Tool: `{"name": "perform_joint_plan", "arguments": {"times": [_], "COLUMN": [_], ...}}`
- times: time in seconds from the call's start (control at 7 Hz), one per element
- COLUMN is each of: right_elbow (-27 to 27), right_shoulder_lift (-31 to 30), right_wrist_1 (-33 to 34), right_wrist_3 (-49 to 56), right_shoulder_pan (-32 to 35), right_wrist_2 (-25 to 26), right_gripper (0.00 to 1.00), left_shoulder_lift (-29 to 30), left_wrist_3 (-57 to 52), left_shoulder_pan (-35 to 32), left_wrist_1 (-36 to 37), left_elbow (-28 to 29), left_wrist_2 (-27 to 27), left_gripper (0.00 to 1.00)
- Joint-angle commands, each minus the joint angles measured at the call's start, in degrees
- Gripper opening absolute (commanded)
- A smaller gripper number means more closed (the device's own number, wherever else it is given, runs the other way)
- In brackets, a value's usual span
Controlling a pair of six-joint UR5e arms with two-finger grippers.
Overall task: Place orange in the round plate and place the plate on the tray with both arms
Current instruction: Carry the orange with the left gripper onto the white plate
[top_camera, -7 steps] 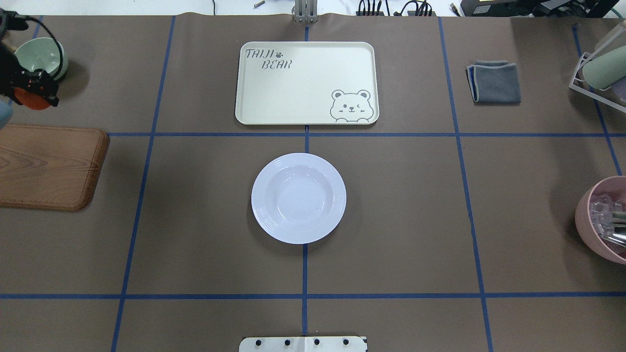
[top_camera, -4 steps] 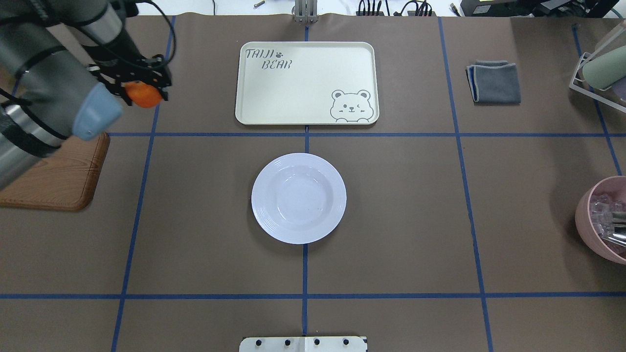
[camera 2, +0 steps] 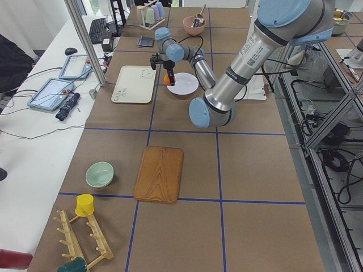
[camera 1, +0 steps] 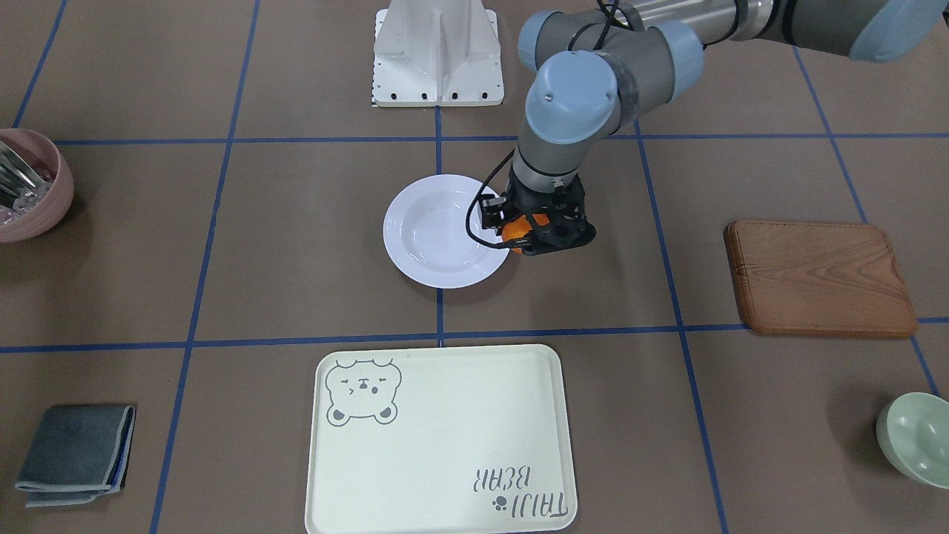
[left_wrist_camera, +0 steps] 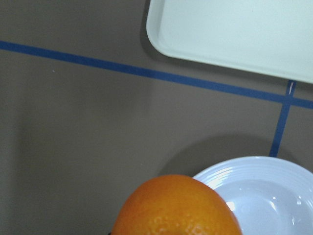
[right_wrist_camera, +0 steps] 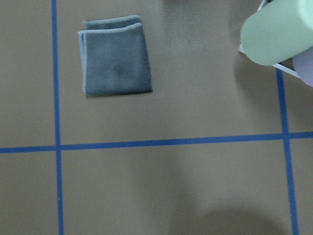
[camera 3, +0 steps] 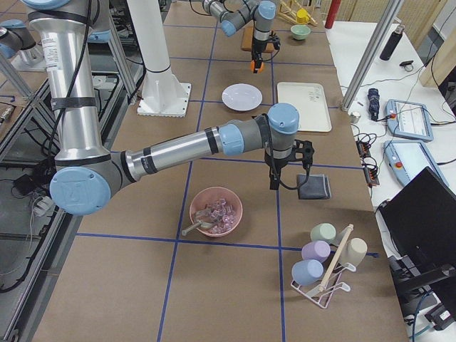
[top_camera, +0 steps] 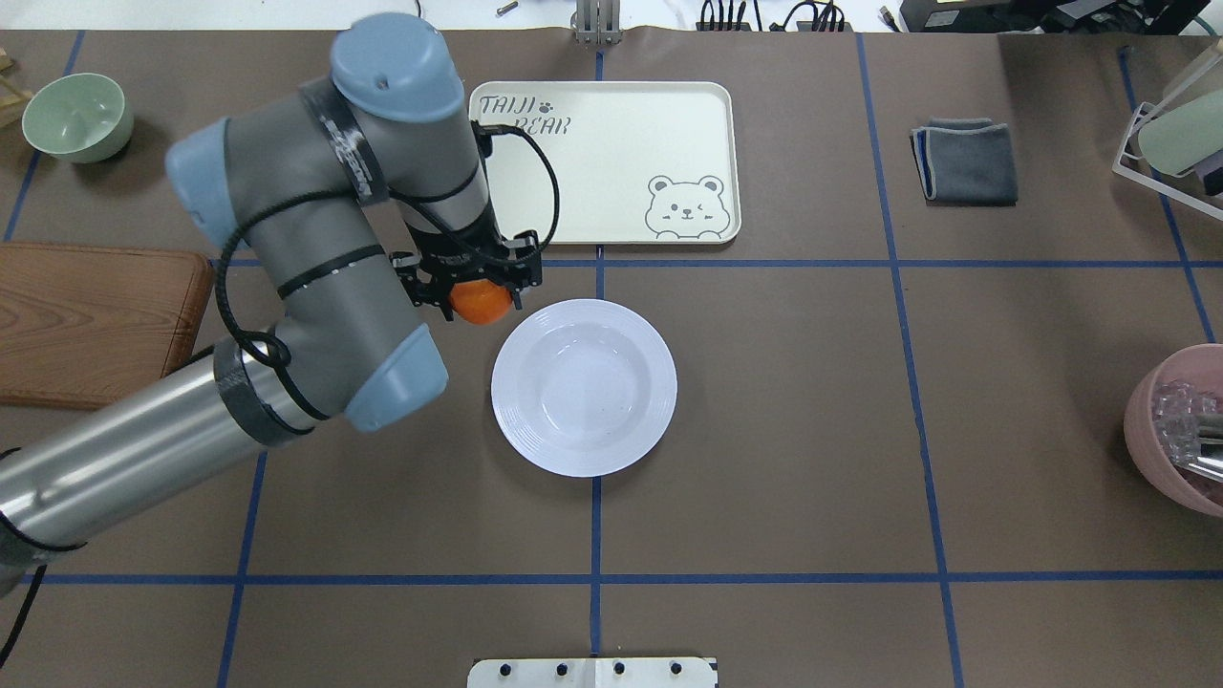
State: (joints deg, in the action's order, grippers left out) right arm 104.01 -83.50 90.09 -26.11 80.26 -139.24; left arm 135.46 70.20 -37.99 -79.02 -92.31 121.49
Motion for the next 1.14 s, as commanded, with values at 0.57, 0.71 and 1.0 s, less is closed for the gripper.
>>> {"name": "perform_joint_plan", "arguments": {"times": [0.57,0.71,1.0], "right_elbow": [-0.73,-0.65,-0.74], "right_shoulder_lift": [2.63,3.07,3.6], "right_wrist_1": [-28.57,-28.66,-28.66], "right_wrist_3": [-37.34,-39.35,-39.8], "right_shoulder_pan": [-13.99,-14.34,-14.87], "right_wrist_2": [0.37,0.46,0.46], "right_gripper": [1.0,1.0,1.0], "left_shoulder_lift": [4.02,4.29,4.64], "left_wrist_3": [6.79,6.79,6.53], "left_shoulder_pan": [8.64,8.9,8.9], "left_wrist_1": [-12.82,-12.83,-12.83], "left_elbow": [12.68,12.77,12.33], "left_wrist_2": [-6.26,-6.26,-6.7], "left_gripper": [0.0,0.0,0.98]}}
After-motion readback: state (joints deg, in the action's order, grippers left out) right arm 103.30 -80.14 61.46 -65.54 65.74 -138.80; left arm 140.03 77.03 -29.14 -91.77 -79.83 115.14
